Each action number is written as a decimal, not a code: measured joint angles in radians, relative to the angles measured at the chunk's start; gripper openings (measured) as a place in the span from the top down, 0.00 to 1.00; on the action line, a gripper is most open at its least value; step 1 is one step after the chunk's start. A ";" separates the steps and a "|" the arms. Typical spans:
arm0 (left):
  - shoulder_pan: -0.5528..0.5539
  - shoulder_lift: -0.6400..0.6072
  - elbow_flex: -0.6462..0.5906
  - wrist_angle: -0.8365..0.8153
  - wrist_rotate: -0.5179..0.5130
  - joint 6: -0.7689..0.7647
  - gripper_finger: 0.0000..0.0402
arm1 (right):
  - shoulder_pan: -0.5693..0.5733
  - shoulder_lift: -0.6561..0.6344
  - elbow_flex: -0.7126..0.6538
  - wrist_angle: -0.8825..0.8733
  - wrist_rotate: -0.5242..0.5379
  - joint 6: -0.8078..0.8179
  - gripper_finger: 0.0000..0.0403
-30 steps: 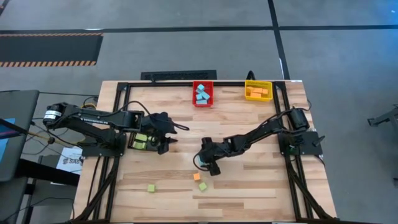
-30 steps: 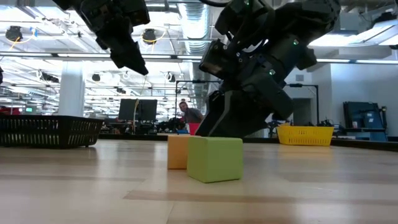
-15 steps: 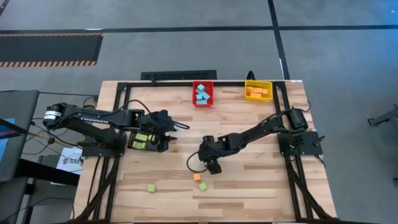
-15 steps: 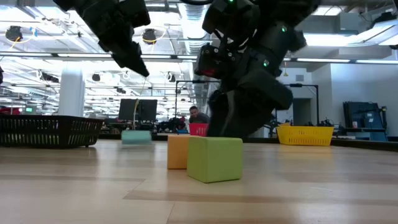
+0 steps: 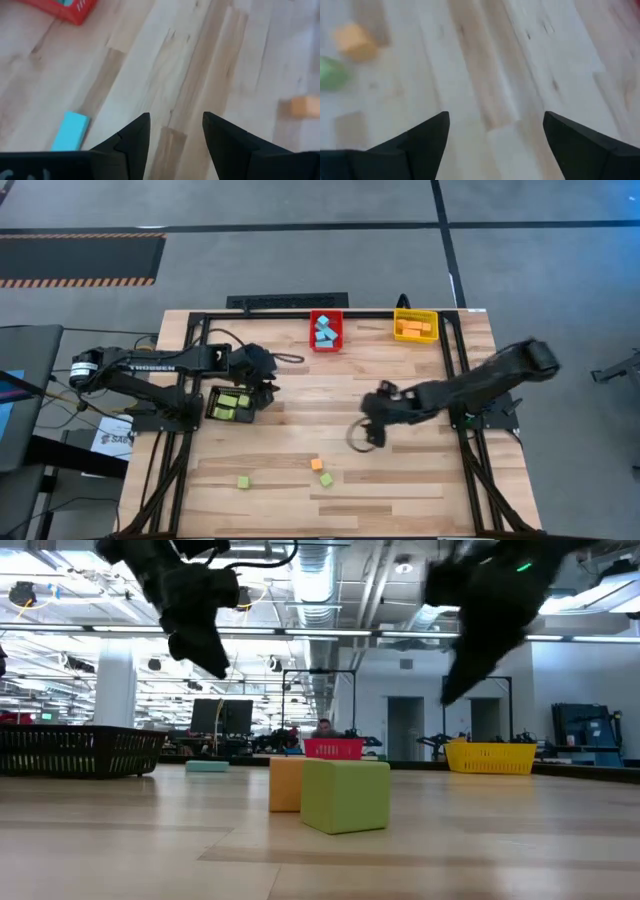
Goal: Sort & place blocks by color
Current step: Put the green block into the black bin
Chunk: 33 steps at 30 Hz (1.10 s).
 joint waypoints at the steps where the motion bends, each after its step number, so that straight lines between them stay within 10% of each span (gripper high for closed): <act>1: 0.007 0.000 0.013 -0.011 0.010 -0.022 0.58 | 0.017 -0.054 -0.031 0.002 0.002 0.046 0.15; 15: -0.182 -0.001 0.099 -0.165 0.100 -0.291 0.58 | 0.251 -0.369 -0.123 0.163 -0.013 0.199 0.16; 22: -0.404 -0.001 0.092 -0.174 0.036 -0.342 0.58 | 0.325 -0.171 -0.019 0.511 -0.043 0.112 0.18; 33: -0.731 -0.001 -0.030 -0.128 -0.213 -0.387 0.58 | 0.255 0.342 0.562 -0.114 -0.028 0.470 0.18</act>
